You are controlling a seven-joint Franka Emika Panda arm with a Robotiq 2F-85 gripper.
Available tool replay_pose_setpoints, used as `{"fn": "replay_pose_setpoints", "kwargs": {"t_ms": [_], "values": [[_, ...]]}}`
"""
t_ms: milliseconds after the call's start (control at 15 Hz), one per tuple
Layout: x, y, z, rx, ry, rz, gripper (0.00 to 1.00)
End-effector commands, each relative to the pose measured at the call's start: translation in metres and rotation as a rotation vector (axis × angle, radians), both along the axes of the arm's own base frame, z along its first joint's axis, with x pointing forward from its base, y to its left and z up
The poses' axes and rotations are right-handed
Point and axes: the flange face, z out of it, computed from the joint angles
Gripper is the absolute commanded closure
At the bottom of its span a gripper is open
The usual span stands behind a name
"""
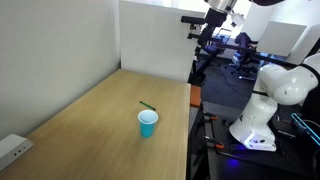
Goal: Move the cup to the right
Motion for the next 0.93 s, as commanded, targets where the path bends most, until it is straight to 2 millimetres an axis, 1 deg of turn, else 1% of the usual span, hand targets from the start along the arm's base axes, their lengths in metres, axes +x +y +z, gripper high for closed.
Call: {"fn": "replay_pose_setpoints", "kwargs": {"t_ms": [0,400,667,867], "values": [[0.0,0.0,0.0,0.0,0.001,0.0,0.0],[0.0,0.0,0.0,0.0,0.0,0.0,0.0],[0.014,0.01,0.001,-0.022,-0.067,0.014,0.0],[0.033,0.018,-0.005,-0.025,-0.114,0.057,0.0]]}}
